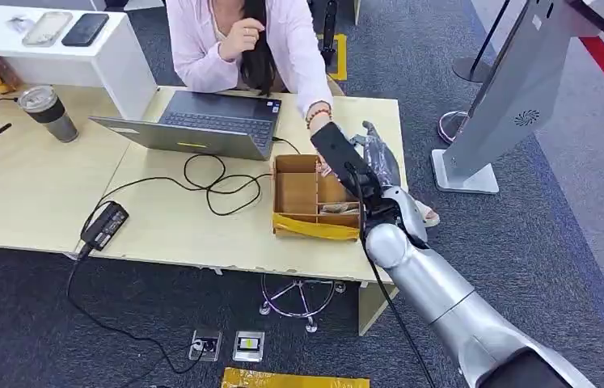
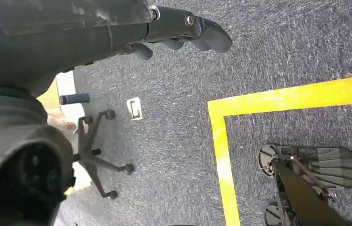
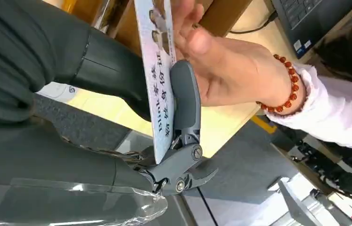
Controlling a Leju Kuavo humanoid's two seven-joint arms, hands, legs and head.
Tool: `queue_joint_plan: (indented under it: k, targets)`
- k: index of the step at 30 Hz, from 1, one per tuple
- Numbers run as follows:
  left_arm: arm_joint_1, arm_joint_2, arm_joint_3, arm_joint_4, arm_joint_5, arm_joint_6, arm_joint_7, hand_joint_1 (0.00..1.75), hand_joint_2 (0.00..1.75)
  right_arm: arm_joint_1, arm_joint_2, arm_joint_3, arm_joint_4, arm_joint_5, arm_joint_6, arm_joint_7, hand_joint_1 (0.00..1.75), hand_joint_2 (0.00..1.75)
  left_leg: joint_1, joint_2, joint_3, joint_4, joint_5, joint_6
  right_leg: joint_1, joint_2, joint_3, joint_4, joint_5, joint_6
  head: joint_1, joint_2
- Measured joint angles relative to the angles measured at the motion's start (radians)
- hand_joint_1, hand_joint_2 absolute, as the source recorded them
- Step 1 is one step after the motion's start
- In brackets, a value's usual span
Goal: Pass the card to the sensor for recognition and then transmit it.
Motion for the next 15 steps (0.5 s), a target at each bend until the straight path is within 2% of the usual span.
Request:
queue_joint_plan:
  k: [5, 6, 12, 15]
  targets:
    - [0.000, 0.000, 0.000, 0.000, 0.000, -0.002, 0.000, 0.00, 0.00, -0.001, -0.002, 0.005, 0.000, 0.003, -0.008, 0.012, 1.75, 1.75, 0.000, 0.000, 0.000, 0.000, 0.000, 0.000, 0.000, 0.000, 0.000, 0.000, 0.000, 0.000, 0.000, 0.000]
    - [0.000, 0.000, 0.000, 0.000, 0.000, -0.002, 0.000, 0.00, 0.00, -0.001, -0.002, 0.006, 0.000, 0.003, -0.010, 0.014, 0.00, 0.00, 0.000, 0.000, 0.000, 0.000, 0.000, 0.000, 0.000, 0.000, 0.000, 0.000, 0.000, 0.000, 0.000, 0.000]
    - [0.000, 0.000, 0.000, 0.000, 0.000, -0.003, 0.000, 0.00, 0.00, -0.001, -0.006, 0.019, 0.000, 0.022, -0.032, 0.043, 0.00, 0.00, 0.000, 0.000, 0.000, 0.000, 0.000, 0.000, 0.000, 0.000, 0.000, 0.000, 0.000, 0.000, 0.000, 0.000]
    - [0.000, 0.000, -0.002, 0.000, 0.000, -0.005, 0.000, 0.00, 0.00, -0.005, -0.010, 0.026, 0.002, 0.023, -0.002, 0.056, 0.00, 0.00, 0.000, 0.000, 0.000, 0.000, 0.000, 0.000, 0.000, 0.000, 0.000, 0.000, 0.000, 0.000, 0.000, 0.000]
